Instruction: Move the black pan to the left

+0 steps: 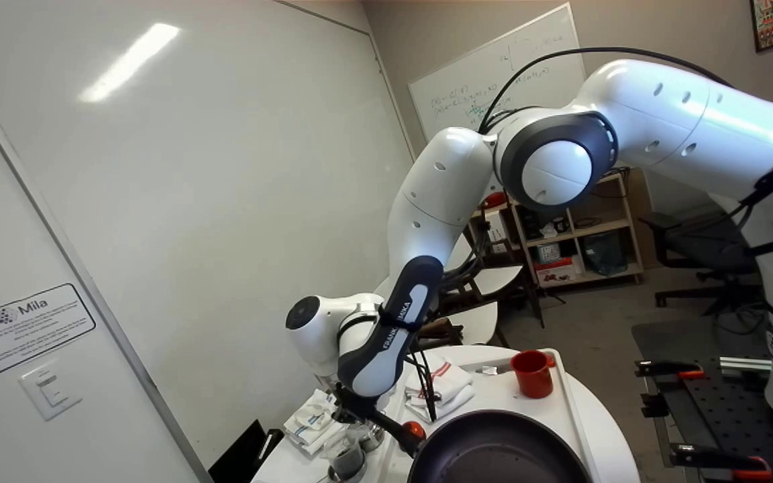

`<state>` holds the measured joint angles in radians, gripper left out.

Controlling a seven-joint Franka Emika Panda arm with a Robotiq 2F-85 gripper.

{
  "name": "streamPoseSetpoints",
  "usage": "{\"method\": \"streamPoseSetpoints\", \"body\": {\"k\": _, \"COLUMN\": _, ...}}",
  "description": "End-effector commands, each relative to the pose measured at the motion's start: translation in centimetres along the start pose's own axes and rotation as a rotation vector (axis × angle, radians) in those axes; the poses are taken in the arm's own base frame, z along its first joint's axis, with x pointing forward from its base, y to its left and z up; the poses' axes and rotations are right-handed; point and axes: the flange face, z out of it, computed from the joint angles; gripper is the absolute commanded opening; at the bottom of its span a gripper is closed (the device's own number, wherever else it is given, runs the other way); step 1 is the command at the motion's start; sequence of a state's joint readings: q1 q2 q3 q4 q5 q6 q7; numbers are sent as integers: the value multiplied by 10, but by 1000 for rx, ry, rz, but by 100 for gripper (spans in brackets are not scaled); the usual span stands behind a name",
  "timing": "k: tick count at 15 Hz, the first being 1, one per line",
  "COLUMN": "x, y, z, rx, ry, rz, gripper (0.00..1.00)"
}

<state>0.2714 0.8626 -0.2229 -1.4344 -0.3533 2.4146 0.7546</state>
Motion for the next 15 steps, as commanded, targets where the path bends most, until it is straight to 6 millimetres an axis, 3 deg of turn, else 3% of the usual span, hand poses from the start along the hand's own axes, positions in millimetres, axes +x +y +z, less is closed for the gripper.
{"method": "streamPoseSetpoints", "body": {"k": 1, "x": 4, "y": -8, "z": -4, "rx": -17, "ry": 34, "rz": -110, "gripper": 8}}
{"method": "streamPoseSetpoints", "body": {"k": 6, "x": 2, "y": -15, "z": -5, "rx": -10, "ry": 52, "rz": -169, "gripper": 8}}
{"method": "streamPoseSetpoints", "body": {"k": 15, "x": -23, "y": -49, "z": -6, "rx": 10, "ry": 112, "rz": -442, "gripper": 8}}
